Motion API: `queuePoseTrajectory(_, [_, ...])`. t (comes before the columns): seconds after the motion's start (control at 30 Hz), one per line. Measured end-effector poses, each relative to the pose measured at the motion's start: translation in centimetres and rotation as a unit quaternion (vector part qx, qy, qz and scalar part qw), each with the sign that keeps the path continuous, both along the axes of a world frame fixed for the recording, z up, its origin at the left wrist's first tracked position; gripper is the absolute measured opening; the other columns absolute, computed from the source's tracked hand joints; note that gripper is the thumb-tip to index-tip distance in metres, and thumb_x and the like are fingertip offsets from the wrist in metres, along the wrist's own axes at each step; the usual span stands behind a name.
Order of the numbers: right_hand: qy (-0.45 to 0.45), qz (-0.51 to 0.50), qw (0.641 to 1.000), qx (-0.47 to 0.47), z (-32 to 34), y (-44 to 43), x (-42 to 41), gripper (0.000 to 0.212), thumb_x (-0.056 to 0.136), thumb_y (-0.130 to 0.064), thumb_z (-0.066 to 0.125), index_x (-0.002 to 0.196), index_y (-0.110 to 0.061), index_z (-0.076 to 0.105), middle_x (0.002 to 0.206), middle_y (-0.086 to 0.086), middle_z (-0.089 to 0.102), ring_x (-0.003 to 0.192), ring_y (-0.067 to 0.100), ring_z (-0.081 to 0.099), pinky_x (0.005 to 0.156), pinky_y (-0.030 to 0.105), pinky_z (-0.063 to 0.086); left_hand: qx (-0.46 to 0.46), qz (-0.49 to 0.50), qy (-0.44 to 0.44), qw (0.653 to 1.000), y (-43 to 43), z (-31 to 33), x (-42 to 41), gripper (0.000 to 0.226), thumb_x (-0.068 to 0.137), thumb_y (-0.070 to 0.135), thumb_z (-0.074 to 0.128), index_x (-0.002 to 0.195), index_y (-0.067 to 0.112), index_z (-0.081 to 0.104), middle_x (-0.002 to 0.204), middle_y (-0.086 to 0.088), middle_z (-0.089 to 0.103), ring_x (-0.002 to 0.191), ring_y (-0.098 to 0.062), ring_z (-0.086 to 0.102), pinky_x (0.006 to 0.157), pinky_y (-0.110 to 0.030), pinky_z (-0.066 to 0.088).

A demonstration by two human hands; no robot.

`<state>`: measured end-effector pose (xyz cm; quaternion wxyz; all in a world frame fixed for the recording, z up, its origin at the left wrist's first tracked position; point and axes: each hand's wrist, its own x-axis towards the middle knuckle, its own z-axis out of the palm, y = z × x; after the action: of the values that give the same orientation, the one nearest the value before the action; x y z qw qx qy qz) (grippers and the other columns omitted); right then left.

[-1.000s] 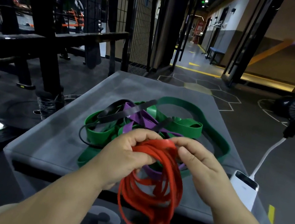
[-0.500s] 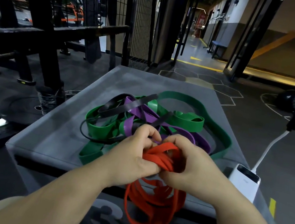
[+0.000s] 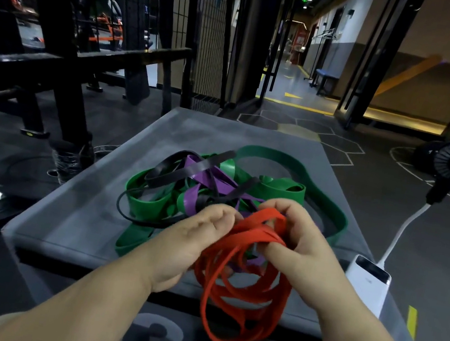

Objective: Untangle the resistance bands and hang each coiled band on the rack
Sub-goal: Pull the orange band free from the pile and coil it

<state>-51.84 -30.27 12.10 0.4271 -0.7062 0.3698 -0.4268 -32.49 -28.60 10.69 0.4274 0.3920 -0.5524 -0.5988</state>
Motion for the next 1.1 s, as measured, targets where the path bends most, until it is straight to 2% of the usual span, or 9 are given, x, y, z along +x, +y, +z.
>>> queuePoseTrajectory(0.13, [-0.045,0.003,0.999,0.025,-0.1,-0.1,0.0,0.039,0.069,-0.006,0.062,0.099,-0.03,0.061,0.08,-0.006,0.065,0.076,0.009,0.06,0.073,0.028,0.049,-0.022,0.035,0.015,0.999,-0.3,0.1,-0.2,0.015,0.079,0.029,0.06,0.09,0.028,0.07,0.089,-0.003,0.063,0.075,-0.014,0.06,0.065,-0.027,0.049])
queuePoseTrajectory(0.27, [-0.044,0.011,0.998,0.039,-0.2,-0.3,0.0,0.034,0.064,-0.017,0.067,0.094,-0.034,0.064,0.078,-0.007,0.066,0.071,0.009,0.059,0.07,0.029,0.048,-0.034,0.027,0.01,0.999,-0.5,-0.2,-0.3,0.016,0.072,0.022,0.068,0.088,0.019,0.07,0.084,-0.008,0.063,0.071,-0.018,0.058,0.065,-0.029,0.047])
queuePoseTrajectory(0.53, [-0.217,-0.019,0.969,0.12,0.3,-0.8,-0.4,0.03,0.064,-0.003,0.059,0.094,-0.009,0.063,0.065,0.003,0.062,0.053,0.012,0.054,0.052,0.022,0.048,-0.015,0.029,-0.044,0.998,-0.5,0.0,0.0,0.018,0.1,0.012,0.047,0.088,0.014,0.06,0.068,-0.002,0.06,0.057,-0.011,0.053,0.056,-0.022,0.045])
queuePoseTrajectory(0.63, [-0.215,-0.023,0.97,0.113,0.4,-0.6,-0.3,0.027,0.066,-0.004,0.061,0.092,-0.011,0.064,0.067,0.007,0.061,0.053,0.016,0.051,0.051,0.022,0.047,-0.022,-0.013,-0.085,0.996,-0.5,-0.4,-0.1,0.015,0.097,0.007,0.051,0.099,0.013,0.063,0.083,-0.006,0.066,0.073,-0.021,0.061,0.075,-0.037,0.053])
queuePoseTrajectory(0.7, [-0.212,-0.023,0.971,0.111,0.5,-0.6,-0.3,0.025,0.067,-0.005,0.062,0.091,-0.012,0.063,0.066,0.007,0.059,0.051,0.017,0.048,0.049,0.023,0.045,-0.032,-0.006,-0.082,0.996,-0.4,-0.6,-0.3,0.016,0.094,0.02,0.056,0.108,0.017,0.065,0.096,-0.006,0.071,0.09,-0.021,0.067,0.096,-0.044,0.051])
queuePoseTrajectory(0.77, [-0.209,-0.019,0.972,0.105,0.6,-0.7,-0.5,0.024,0.068,-0.005,0.062,0.092,-0.011,0.061,0.065,0.006,0.058,0.051,0.017,0.048,0.05,0.023,0.044,-0.011,0.016,-0.008,1.0,-0.7,-0.9,-0.5,0.05,0.087,0.057,0.048,0.115,0.02,0.066,0.111,-0.011,0.071,0.106,-0.027,0.066,0.105,-0.048,0.045])
queuePoseTrajectory(0.83, [-0.201,-0.005,0.975,0.098,0.6,-0.7,-0.4,0.024,0.07,-0.004,0.061,0.093,-0.01,0.06,0.067,0.006,0.059,0.053,0.016,0.049,0.053,0.023,0.046,-0.031,-0.007,0.059,0.998,-0.8,-0.8,-0.4,0.07,0.08,0.072,0.048,0.124,0.02,0.063,0.127,-0.015,0.063,0.122,-0.032,0.057,0.107,-0.049,0.043])
queuePoseTrajectory(0.97, [-0.198,0.007,0.976,0.093,0.0,-0.4,0.7,0.02,0.072,-0.005,0.062,0.091,-0.012,0.057,0.071,0.005,0.06,0.059,0.016,0.052,0.057,0.024,0.047,-0.053,-0.055,0.059,0.995,-0.5,-1.0,-1.2,0.058,0.066,0.031,0.087,0.119,0.028,0.064,0.119,-0.004,0.068,0.115,-0.022,0.062,0.097,-0.036,0.05])
queuePoseTrajectory(1.1, [-0.191,-0.03,0.979,0.07,-0.4,-0.2,1.3,0.02,0.071,-0.01,0.064,0.085,-0.024,0.061,0.074,0.005,0.061,0.066,0.018,0.055,0.065,0.029,0.048,-0.027,0.028,0.04,0.998,0.1,-1.8,-3.1,0.048,0.063,0.006,0.077,0.107,0.022,0.067,0.1,-0.006,0.074,0.092,-0.021,0.07,0.084,-0.034,0.055])
